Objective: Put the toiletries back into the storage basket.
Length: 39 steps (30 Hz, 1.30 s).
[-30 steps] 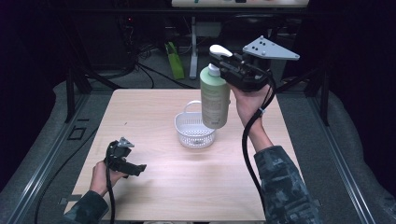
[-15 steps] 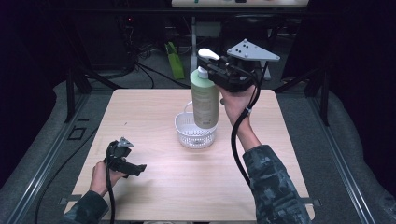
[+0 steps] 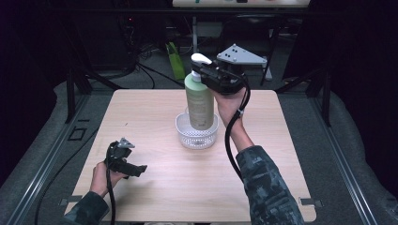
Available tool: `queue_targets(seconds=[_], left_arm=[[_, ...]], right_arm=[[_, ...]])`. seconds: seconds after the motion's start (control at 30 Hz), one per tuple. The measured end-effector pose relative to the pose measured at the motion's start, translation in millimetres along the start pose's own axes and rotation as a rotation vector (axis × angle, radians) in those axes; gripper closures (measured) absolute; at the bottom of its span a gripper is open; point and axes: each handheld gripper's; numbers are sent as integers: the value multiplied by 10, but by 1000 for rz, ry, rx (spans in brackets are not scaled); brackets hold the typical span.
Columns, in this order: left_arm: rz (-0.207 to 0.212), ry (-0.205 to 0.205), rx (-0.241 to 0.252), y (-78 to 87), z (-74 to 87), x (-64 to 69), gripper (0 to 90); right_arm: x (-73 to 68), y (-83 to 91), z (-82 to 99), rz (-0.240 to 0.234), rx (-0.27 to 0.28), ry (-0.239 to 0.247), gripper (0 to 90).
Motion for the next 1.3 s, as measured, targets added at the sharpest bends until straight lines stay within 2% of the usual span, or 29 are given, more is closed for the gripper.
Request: queue_targets(seconds=[0.13,0.3,0.43,0.57,0.77,1.3], left_arm=[[0,-1,1,11,0,-7,1],[-6,21,22,43,7,-48,1],[-6,9,10,24,-5,-30,1],[-8,7,19,28,-18,-13,1],[-3,18,18,30,-6,-39,1],[2,9,19,13,-15,-23,0]], right_arm=[[9,-41,35,4,-8,3,675],[19,-80,72,4,-13,1,674],[23,-107,97,-1,-15,-6,674],[18,-158,136,-6,-23,4,674],[11,-204,174,-9,-31,13,675],[49,-366,350,4,-59,-10,674]])
Point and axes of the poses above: each handheld gripper's, and its own axes: y roughly backward along the jaws, z roughly out of its underside, x roughly to its right, and after that the axes turned 5 degrees about -x, right-handed
